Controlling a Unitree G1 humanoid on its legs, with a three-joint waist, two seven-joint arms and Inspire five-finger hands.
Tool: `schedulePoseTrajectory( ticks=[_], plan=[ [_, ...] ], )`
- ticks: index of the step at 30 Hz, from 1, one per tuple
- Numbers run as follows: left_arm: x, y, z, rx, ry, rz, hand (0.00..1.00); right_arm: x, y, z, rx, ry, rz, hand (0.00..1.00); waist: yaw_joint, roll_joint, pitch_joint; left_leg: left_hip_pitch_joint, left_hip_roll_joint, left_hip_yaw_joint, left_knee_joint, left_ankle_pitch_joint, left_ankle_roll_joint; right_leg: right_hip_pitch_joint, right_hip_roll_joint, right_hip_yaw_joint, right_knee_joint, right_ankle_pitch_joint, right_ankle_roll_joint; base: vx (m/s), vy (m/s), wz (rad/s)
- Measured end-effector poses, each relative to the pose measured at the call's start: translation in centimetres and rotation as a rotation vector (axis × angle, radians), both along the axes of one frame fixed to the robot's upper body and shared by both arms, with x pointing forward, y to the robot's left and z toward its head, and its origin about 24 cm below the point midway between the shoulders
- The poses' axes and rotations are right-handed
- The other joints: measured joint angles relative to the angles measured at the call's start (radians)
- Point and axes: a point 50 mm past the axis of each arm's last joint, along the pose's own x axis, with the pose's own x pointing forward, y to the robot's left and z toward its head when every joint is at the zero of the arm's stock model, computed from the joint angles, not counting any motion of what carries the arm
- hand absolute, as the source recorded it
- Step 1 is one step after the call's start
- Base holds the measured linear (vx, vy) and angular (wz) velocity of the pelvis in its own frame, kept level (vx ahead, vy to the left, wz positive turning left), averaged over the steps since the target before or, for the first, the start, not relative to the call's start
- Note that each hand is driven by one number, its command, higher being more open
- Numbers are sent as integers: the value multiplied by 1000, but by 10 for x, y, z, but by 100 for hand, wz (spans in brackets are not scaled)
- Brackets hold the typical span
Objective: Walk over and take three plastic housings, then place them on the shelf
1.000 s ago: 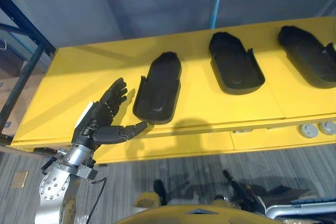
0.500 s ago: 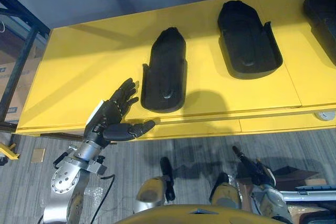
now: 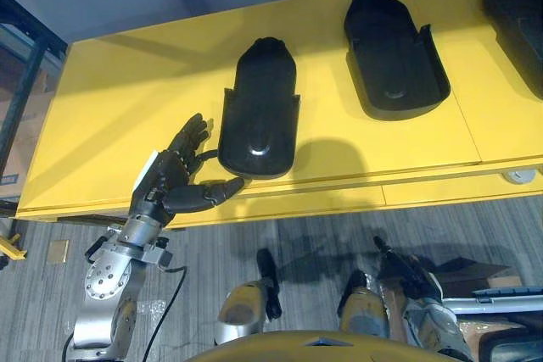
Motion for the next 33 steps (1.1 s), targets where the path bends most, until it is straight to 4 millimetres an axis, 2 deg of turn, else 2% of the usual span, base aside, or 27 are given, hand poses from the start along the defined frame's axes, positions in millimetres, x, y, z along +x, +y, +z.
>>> schedulePoseTrajectory(
  ticks=[12, 20, 27, 33],
  plan=[
    [17, -2, 15, 101, -59, -8, 100, 12, 2, 5, -1, -35, 19, 100, -3, -20, 19, 0, 0, 20, -1, -3, -1, 0, 8, 20, -25, 21, 4, 15, 14, -4],
    [27, -2, 16, 127, -69, 45, 100, 21, 2, 11, -13, -70, 42, 100, -5, -15, 28, 3, 2, 36, 1, -4, -1, -14, 7, 39, -5, 14, -5, -6, 8, -6],
    [34, 2, 15, 107, -70, 145, 100, 24, 5, 12, -13, -75, 61, 100, -12, -15, 34, 14, 4, 48, -1, -5, -2, -18, 8, 51, 7, 10, -5, 6, 3, -5],
    [39, 4, 18, 117, -100, 249, 100, 30, 10, 14, -16, -94, 90, 100, -21, -34, 45, 15, 13, 52, 0, -4, -4, -18, 16, 52, 5, 11, -6, 0, 0, 0]
  ],
)
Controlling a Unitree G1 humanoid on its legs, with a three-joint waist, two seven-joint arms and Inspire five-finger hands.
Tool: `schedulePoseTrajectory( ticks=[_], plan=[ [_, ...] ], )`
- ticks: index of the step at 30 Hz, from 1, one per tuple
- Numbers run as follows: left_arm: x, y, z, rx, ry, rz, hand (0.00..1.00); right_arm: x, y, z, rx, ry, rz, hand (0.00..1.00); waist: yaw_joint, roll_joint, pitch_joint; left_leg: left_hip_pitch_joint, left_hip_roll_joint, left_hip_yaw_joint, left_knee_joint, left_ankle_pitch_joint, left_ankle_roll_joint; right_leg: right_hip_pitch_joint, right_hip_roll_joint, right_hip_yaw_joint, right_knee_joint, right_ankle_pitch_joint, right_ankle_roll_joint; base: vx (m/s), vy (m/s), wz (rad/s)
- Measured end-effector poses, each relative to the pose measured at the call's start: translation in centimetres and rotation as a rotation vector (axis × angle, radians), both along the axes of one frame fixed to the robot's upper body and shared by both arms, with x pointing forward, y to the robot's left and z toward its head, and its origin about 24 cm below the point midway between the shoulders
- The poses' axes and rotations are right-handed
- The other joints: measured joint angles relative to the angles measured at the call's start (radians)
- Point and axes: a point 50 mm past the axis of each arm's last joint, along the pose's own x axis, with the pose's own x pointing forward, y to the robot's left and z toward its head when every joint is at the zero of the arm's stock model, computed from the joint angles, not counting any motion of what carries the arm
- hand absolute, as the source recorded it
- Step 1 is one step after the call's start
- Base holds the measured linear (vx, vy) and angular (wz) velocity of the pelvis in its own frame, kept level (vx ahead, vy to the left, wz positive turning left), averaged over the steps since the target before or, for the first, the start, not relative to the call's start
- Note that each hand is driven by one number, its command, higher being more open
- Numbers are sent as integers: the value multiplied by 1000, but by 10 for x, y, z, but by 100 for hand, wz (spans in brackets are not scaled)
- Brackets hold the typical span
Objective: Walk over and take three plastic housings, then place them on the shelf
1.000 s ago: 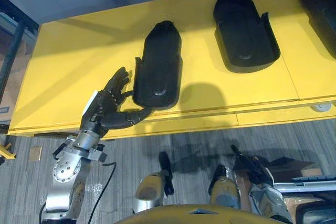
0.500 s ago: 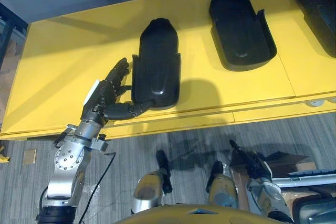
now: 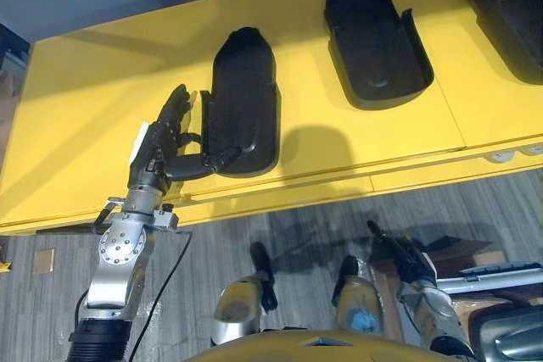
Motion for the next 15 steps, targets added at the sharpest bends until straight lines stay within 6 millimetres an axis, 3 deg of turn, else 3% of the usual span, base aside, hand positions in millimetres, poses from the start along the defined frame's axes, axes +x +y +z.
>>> schedulePoseTrajectory(
  ticks=[5, 12, 15],
  plan=[
    [11, 0, 5, 48, -36, 114, 100, 3, 9, -1, 13, 0, 28, 100, -7, -8, 5, -2, 4, 1, 0, 0, -2, 0, 4, 0, -6, 2, 1, 0, 0, 0],
    [35, -2, 28, 73, -93, 219, 100, 5, 30, -7, 93, -1, 20, 100, -5, -43, 21, -19, 23, 1, 25, -9, -11, 5, 24, 1, -37, 23, -7, 6, -2, -2],
    [45, -3, 34, 83, -95, 254, 100, 6, 32, -7, 97, -1, 29, 100, -6, -47, 21, -23, 29, 2, 36, -15, -12, 8, 32, 7, -52, 34, -12, -6, 3, -5]
  ],
)
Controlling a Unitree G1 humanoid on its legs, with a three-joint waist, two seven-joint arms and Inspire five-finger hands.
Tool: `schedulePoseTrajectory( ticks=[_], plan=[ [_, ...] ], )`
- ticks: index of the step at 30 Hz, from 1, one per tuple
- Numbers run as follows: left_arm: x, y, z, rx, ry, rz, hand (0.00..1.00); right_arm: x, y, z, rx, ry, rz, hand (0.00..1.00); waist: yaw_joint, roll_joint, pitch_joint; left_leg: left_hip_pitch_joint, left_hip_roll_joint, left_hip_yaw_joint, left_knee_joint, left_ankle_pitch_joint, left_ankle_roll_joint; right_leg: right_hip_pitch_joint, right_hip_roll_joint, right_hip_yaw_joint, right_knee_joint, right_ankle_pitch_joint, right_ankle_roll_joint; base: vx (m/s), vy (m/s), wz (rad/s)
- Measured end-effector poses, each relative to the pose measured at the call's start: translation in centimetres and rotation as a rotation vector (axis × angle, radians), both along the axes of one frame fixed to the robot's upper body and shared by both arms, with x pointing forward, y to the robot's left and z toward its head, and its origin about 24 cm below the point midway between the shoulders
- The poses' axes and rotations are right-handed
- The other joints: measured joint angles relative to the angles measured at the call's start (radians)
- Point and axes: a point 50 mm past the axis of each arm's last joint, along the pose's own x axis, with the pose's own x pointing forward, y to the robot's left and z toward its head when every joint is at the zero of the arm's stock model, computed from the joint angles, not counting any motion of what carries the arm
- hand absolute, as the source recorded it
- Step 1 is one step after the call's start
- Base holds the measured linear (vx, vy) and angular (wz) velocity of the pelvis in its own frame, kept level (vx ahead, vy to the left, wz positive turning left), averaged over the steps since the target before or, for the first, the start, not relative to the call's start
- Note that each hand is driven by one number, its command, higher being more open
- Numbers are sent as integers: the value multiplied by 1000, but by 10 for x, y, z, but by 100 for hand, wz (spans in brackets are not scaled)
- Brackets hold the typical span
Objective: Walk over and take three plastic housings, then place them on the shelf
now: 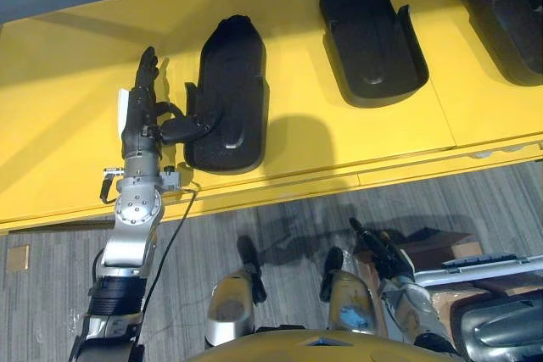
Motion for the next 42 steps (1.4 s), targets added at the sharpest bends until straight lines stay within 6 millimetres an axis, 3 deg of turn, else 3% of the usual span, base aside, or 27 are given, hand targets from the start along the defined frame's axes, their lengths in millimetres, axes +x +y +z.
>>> schedulePoseTrajectory(
  ticks=[18, 24, 42],
  plan=[
    [41, -21, 32, 129, 7, 63, 100, 5, 11, 1, 46, -20, 19, 100, -3, -29, 5, -31, 34, 4, 49, -9, -3, -3, 30, 20, -16, 22, -15, -13, -1, -2],
    [49, -20, 39, 117, 4, 115, 100, 7, 18, 2, 87, -38, 1, 100, -5, -51, 7, -32, 44, 3, 52, -11, -6, -4, 41, 27, -14, 19, -19, 0, 0, 0],
    [61, -6, 51, 55, 20, 299, 100, 12, 25, 2, 96, -34, 43, 100, -27, -57, 10, -65, 77, 5, 121, -29, -11, -28, 59, 50, 6, 16, -23, -8, 4, -1]
  ],
)
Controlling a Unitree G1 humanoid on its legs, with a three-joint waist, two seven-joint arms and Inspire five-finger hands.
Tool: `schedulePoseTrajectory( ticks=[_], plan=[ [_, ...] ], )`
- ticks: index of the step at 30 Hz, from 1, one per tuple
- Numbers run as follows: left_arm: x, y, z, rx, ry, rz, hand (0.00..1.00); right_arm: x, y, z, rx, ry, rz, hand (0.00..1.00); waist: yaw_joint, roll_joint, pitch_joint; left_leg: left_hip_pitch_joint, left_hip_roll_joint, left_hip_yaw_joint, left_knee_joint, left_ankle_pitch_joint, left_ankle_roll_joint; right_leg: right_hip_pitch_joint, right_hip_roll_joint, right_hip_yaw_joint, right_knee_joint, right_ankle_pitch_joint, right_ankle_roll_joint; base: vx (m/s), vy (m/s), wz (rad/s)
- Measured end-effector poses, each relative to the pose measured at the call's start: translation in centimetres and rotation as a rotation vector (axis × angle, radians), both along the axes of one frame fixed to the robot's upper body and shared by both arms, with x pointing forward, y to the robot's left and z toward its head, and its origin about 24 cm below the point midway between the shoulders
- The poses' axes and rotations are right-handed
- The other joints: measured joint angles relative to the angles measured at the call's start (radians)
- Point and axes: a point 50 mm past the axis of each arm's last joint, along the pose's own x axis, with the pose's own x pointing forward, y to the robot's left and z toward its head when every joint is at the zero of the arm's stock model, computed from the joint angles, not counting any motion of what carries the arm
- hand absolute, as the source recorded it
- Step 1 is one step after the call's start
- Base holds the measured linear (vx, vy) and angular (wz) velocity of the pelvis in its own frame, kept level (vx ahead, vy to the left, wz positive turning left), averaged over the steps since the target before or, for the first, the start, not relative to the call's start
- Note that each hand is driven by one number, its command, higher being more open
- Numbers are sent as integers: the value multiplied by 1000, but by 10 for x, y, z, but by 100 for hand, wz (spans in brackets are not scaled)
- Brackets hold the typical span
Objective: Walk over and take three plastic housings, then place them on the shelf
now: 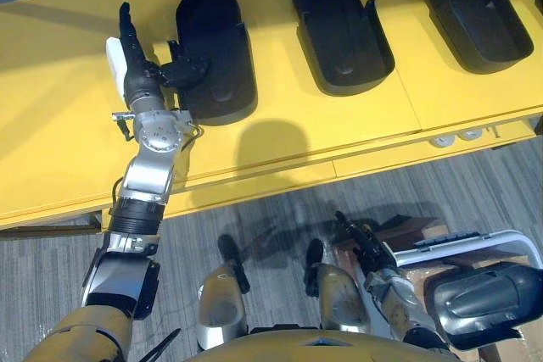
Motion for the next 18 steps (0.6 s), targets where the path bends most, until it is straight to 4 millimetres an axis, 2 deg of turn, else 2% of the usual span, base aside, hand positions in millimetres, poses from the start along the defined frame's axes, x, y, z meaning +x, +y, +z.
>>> schedulePoseTrajectory(
  ticks=[18],
  plan=[
    [4, 11, 9, 11, 13, 4, 100, 0, 0, 0, 3, -1, 2, 100, -1, 4, 3, -20, 16, -3, 50, -23, -3, -9, 2, 1, 17, -6, -6, 0, 0, 0]
  ],
)
